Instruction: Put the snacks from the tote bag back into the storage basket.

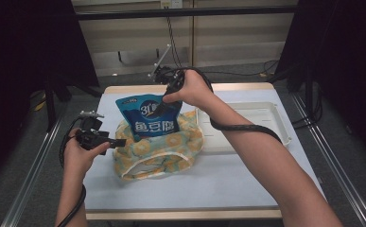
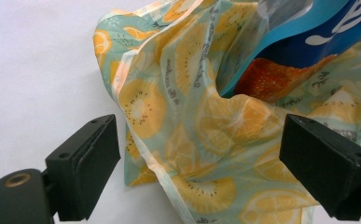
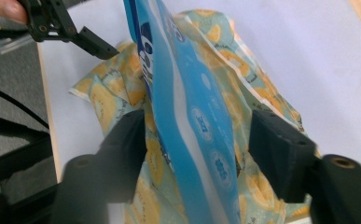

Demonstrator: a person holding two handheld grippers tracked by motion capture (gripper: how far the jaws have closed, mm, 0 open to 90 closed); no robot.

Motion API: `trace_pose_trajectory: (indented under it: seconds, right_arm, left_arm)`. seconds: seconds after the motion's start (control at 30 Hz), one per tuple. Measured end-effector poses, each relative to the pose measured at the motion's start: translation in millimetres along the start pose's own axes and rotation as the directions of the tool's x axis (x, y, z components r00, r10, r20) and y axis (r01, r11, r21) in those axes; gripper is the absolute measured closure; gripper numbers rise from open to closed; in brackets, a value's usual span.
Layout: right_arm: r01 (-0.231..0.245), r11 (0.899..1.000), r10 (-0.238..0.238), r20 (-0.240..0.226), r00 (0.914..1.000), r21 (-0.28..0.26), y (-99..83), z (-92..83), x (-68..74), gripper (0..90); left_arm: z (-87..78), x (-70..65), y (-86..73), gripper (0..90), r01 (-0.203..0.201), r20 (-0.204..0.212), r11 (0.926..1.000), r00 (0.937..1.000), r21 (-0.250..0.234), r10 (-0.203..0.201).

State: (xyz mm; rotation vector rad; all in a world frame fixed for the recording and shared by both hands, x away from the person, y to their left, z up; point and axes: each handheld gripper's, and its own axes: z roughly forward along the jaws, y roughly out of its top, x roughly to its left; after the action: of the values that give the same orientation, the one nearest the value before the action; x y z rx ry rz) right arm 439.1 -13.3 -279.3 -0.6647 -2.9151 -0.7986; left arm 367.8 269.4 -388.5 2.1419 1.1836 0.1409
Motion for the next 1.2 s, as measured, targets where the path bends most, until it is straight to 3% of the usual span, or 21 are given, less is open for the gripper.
trace_pose_trajectory:
  seconds: [0.1,0.23,0.27,0.4,0.43,0.5,0.63,0.7,1.0,1.2]
  right_arm:
    - [0.021,0.999,-0.021,0.009,0.9997,0.036,3.4,5.0,-0.1,47.9]
    - [-0.029,0.999,0.028,0.019,0.9994,0.029,6.4,6.9,-0.7,65.1]
    - [-0.024,0.999,0.024,-0.001,0.9997,0.037,7.2,7.1,-1.5,68.4]
    - [0.004,0.998,-0.005,0.012,0.9999,0.069,12.0,5.9,4.0,89.0]
    - [0.019,0.996,-0.021,0.014,0.9997,0.088,13.3,6.0,5.3,90.0]
    - [-0.002,0.995,0.001,0.007,1.0000,0.099,15.3,5.6,7.7,90.0]
    - [0.001,0.993,-0.001,-0.003,1.0000,0.115,19.4,0.2,10.7,90.0]
    - [0.008,0.994,-0.008,-0.003,1.0000,0.110,22.2,-6.7,12.4,90.0]
    - [0.014,0.998,-0.012,-0.033,0.9994,0.062,31.8,-49.5,14.9,90.0]
    - [0.027,0.997,-0.025,-0.018,0.9995,0.077,37.1,-73.0,14.6,90.0]
  left_arm:
    - [2.6,-2.6,0.8,11.8,0.002,0.005,1.0000,1.0000,-0.002,-0.002]
    - [3.9,-4.3,1.5,12.3,-0.007,0.008,0.9999,0.9999,0.007,0.007]
    - [3.9,-4.5,1.5,12.3,-0.009,0.008,0.9999,0.9999,0.008,0.009]
    - [3.2,-4.4,1.8,12.4,-0.015,0.010,0.9998,0.9998,0.011,0.015]
    - [3.3,-4.9,1.7,12.5,-0.010,0.012,0.9999,0.9999,0.004,0.010]
    - [2.8,-5.4,1.8,12.7,-0.009,0.013,1.0000,0.9999,-0.002,0.009]
    - [3.2,-6.4,2.1,12.7,-0.011,0.012,0.9999,0.9999,-0.007,0.011]
    - [3.3,-5.5,2.4,12.7,-0.025,0.014,0.9997,0.9996,0.005,0.025]
    - [6.3,-5.2,1.4,12.7,-0.022,0.015,0.9997,0.9996,0.011,0.022]
    - [9.5,-4.8,0.4,12.7,-0.021,0.016,0.9995,0.9996,0.025,0.021]
